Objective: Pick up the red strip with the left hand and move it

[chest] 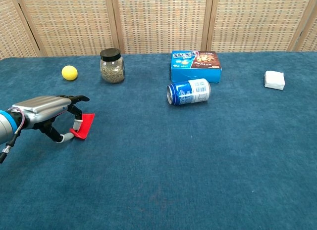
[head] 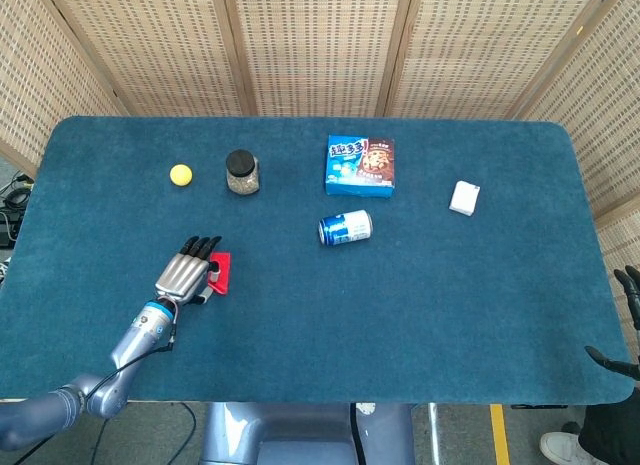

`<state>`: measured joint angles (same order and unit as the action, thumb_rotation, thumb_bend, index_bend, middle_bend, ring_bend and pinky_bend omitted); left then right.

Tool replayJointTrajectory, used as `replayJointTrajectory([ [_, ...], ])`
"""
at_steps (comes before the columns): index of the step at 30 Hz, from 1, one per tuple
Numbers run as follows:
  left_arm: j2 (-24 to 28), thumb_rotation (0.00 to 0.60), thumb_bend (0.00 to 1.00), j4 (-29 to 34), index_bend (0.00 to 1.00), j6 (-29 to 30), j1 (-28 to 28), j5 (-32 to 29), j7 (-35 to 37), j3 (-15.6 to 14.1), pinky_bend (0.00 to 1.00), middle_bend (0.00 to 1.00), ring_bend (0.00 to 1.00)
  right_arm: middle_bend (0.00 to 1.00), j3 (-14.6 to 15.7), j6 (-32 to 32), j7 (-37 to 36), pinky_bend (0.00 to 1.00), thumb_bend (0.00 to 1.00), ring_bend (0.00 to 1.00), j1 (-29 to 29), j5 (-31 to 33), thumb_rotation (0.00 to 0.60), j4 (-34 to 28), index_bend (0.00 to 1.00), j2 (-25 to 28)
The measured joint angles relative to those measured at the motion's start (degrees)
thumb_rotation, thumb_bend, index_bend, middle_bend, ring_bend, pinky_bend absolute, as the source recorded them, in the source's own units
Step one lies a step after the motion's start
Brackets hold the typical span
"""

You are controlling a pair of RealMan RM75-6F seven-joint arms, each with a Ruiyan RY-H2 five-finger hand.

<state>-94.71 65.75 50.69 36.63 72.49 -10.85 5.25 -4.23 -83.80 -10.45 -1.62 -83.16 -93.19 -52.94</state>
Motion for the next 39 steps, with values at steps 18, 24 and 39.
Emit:
replayJointTrajectory([
  [18, -0.94, 0.6, 0.43, -0.67, 0.67, -0.85, 0.96, -1.69, 0.19, 1.49, 0.0, 0.0, 0.0, 0.0, -0.01, -0.17, 0.33, 0.0, 0.0, 0.0, 0.02, -0.02, 0.6, -0.07, 0.03, -0.08],
  [24, -0.84, 0.6, 0.43, -1.24, 0.67, -1.87, 3.48, -4.16, 0.09, 5.38, 0.0, 0.0, 0.0, 0.0, -0.23, 0.53, 0.71, 0.0, 0.0, 0.0, -0.27, 0.75, 0.6, 0.12, 0.04, -0.28],
  [39, -2.37, 0.6, 0.42, -7.63, 0.68, -2.83, 11.87, -10.11, 1.46, 15.9, 0.0, 0.0, 0.0, 0.0, -0.8, 2.36, 2.04, 0.0, 0.0, 0.0, -1.14, 2.65, 0.6, 0.37, 0.04, -0.78],
])
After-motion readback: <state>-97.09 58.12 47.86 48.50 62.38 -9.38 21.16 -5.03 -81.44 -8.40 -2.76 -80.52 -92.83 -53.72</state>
